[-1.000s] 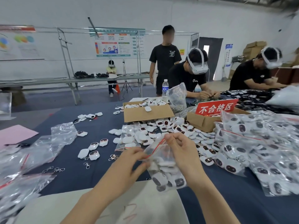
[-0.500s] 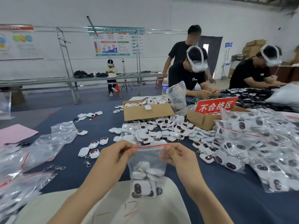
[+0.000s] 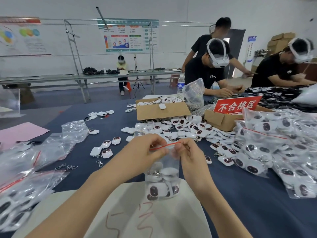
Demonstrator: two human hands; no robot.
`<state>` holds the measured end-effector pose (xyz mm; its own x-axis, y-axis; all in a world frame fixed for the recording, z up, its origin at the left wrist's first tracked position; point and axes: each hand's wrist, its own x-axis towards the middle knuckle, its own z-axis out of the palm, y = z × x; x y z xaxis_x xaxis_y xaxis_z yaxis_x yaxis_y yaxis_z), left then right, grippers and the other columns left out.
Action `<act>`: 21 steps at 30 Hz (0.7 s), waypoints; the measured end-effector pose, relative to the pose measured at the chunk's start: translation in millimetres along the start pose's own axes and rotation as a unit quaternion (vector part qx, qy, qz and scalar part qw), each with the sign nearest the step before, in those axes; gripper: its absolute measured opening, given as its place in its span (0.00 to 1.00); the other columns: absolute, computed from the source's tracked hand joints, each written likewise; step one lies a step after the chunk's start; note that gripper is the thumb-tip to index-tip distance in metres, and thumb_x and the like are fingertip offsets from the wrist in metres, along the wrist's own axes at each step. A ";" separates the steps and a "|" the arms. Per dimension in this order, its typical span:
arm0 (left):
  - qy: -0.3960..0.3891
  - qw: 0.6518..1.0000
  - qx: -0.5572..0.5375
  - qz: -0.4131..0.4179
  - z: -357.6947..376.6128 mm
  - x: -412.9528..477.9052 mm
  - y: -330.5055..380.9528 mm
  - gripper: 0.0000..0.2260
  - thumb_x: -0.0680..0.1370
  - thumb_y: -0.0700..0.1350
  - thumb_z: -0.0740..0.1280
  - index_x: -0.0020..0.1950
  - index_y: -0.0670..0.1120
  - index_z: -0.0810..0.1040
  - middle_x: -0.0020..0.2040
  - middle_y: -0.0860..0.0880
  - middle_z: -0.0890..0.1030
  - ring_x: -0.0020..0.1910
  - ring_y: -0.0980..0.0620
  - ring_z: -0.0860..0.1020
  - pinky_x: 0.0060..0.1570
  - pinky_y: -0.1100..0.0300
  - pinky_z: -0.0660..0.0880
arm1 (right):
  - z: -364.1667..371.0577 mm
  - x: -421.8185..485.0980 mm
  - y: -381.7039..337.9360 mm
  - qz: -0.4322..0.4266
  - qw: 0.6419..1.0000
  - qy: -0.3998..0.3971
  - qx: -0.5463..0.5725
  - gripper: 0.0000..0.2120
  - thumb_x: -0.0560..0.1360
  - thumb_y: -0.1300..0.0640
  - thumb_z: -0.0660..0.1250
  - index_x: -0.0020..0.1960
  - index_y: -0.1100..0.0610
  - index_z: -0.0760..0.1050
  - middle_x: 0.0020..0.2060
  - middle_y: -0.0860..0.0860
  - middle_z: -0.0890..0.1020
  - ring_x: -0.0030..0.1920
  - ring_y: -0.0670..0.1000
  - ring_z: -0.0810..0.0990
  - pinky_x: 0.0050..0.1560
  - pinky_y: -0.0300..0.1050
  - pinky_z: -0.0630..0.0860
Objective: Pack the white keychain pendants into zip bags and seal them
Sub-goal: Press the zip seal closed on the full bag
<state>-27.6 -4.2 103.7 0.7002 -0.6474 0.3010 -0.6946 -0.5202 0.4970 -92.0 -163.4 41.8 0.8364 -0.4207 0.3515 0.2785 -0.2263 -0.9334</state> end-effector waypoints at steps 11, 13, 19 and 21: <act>0.012 1.000 -0.010 -0.008 1.7 2.8 7.0 0.04 0.80 0.50 0.69 0.46 0.54 0.80 0.42 0.58 0.81 0.44 0.59 0.77 0.47 0.59 0.76 | 4.8 4.7 -5.4 0.012 0.998 -0.009 -0.057 0.10 0.82 0.56 0.65 0.44 0.46 0.79 0.39 0.45 0.84 0.42 0.42 0.79 0.39 0.29 0.73; 0.010 1.000 0.008 -0.011 1.6 3.8 10.2 0.03 0.80 0.50 0.68 0.48 0.53 0.80 0.44 0.58 0.82 0.45 0.58 0.77 0.50 0.53 0.77 | 7.1 3.8 -5.8 -0.002 0.998 0.007 -0.066 0.10 0.82 0.56 0.64 0.43 0.46 0.77 0.40 0.45 0.83 0.41 0.43 0.78 0.37 0.30 0.72; -0.004 0.999 0.033 0.003 -0.6 3.5 15.1 0.03 0.82 0.50 0.66 0.50 0.53 0.79 0.45 0.58 0.80 0.47 0.56 0.77 0.52 0.50 0.77 | 6.9 0.6 -8.2 0.011 1.000 0.020 0.007 0.08 0.81 0.55 0.68 0.42 0.50 0.76 0.42 0.56 0.85 0.48 0.63 0.81 0.52 0.59 0.78; 0.011 0.999 0.046 0.007 1.1 0.9 16.4 0.04 0.82 0.51 0.66 0.50 0.53 0.79 0.46 0.58 0.80 0.47 0.56 0.77 0.51 0.50 0.77 | 6.5 -1.2 -9.2 0.012 0.999 0.031 0.018 0.11 0.81 0.56 0.68 0.39 0.49 0.75 0.41 0.56 0.84 0.47 0.64 0.80 0.51 0.62 0.77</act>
<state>-38.5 -14.0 111.3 0.6931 -0.6433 0.3253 -0.7158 -0.5610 0.4159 -92.6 -155.1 49.5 0.8121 -0.4800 0.3318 0.2761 -0.1848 -0.9432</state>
